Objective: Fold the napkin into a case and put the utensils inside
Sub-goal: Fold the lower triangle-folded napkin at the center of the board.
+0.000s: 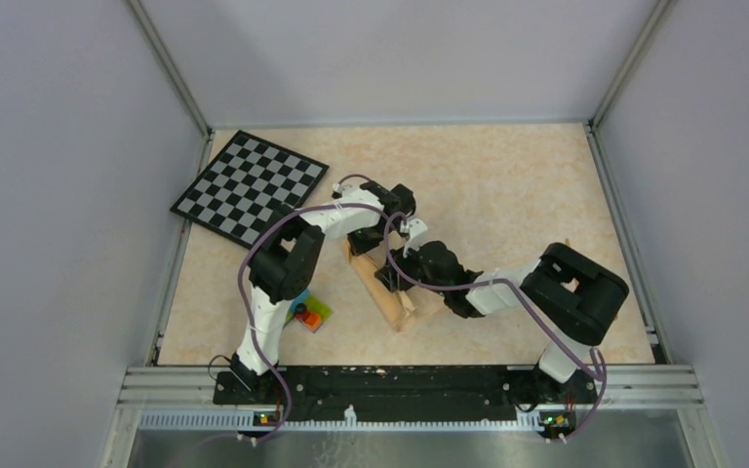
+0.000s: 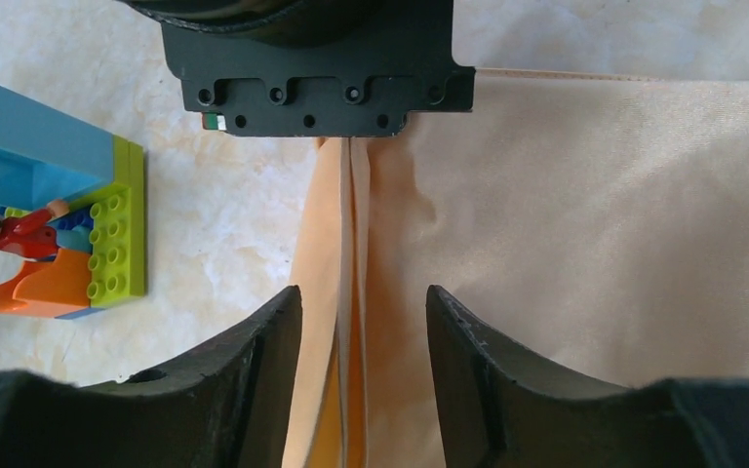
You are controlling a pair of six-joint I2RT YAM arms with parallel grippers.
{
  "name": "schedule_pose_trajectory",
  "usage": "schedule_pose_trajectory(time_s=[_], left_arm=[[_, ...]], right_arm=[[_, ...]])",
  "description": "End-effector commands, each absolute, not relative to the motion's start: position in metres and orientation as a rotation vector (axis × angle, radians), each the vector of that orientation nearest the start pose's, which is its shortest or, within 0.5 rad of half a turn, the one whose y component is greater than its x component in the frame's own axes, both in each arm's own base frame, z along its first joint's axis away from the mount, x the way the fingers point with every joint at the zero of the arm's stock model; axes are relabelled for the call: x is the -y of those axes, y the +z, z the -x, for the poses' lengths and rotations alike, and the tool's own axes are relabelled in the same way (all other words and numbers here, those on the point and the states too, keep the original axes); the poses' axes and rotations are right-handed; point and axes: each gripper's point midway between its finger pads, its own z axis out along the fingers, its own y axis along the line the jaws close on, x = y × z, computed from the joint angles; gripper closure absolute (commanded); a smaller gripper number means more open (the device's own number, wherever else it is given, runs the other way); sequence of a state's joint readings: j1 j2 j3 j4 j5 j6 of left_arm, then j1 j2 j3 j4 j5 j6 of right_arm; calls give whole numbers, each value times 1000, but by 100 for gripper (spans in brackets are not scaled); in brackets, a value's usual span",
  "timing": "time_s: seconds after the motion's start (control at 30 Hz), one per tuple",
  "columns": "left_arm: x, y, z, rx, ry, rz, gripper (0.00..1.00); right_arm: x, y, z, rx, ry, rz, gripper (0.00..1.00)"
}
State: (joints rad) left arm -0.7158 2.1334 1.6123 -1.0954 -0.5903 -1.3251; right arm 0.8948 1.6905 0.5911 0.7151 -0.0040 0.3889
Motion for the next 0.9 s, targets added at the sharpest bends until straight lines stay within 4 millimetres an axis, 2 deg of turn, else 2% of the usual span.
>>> schedule_pose_trajectory(time_s=[0.0, 0.13, 0.2, 0.27, 0.3, 0.37, 0.4, 0.57, 0.67, 0.87], left_arm=[[219, 44, -331, -2507, 343, 754, 100], [221, 45, -331, -2513, 318, 750, 100], [220, 47, -330, -2512, 317, 750, 100], [219, 48, -329, -2514, 305, 743, 100], [220, 49, -330, -2519, 291, 729, 100], [219, 52, -330, -2523, 275, 715, 98], [218, 54, -329, -2522, 273, 710, 94], [224, 63, -327, -2542, 174, 659, 62], [232, 77, -328, -2546, 82, 619, 44], [253, 113, -329, -2525, -161, 502, 28]], right_arm=[[-357, 62, -265, -1950, 833, 501, 52], [-361, 61, -267, -1956, 827, 498, 70], [-361, 63, -267, -1953, 821, 497, 83], [-362, 67, -265, -1935, 829, 504, 92], [-362, 70, -263, -1918, 834, 504, 100], [-359, 78, -259, -1884, 859, 497, 100], [-358, 79, -257, -1878, 870, 491, 100], [-350, 81, -255, -1881, 884, 426, 100], [-346, 86, -251, -1865, 914, 375, 100], [-336, 92, -244, -1874, 953, 281, 100]])
